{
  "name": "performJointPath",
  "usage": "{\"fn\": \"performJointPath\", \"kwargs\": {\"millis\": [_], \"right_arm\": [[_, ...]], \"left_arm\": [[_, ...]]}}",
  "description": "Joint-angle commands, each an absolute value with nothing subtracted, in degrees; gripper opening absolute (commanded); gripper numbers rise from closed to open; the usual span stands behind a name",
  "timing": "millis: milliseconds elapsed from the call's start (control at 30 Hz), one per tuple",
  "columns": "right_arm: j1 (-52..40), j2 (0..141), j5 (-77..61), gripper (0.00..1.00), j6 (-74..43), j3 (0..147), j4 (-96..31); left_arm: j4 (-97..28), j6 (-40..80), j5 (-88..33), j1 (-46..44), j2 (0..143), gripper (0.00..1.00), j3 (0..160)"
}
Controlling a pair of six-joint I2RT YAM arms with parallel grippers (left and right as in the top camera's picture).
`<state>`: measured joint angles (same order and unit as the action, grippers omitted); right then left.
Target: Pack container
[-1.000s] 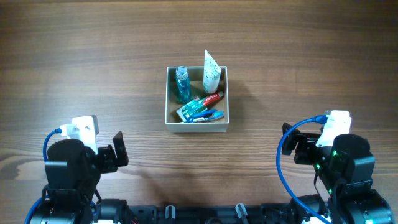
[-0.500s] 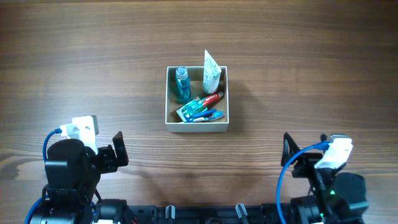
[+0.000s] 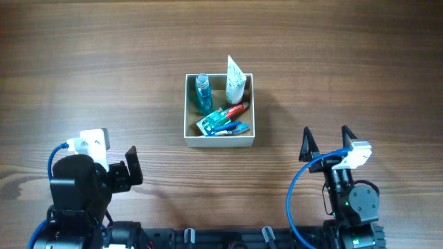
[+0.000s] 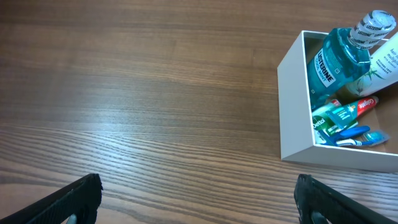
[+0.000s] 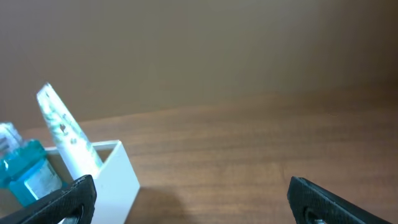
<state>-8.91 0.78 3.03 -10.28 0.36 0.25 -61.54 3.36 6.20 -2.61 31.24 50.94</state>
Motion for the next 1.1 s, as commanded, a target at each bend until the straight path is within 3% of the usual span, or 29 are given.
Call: {"fn": "performJointPath", "kwargs": {"millis": [0,833,1067], "right_arm": [[-8.7,0.2,-0.1,1.0,-9.1,0.3,0.4],[-8.7,0.4,-0.1,1.0,-9.2,0.3,0.4],[-8.7,0.6,-0.1,1.0,-9.1,0.3,0.4]], "left_arm": [[-61.6,3.9,7.2,-2.2,31.4,1.0,50.8],[-61.7,3.9,7.2,-2.4,29.7,1.0,50.8],[-56.5,3.9,-2.2,-2.4,17.5,1.0,40.6]]}}
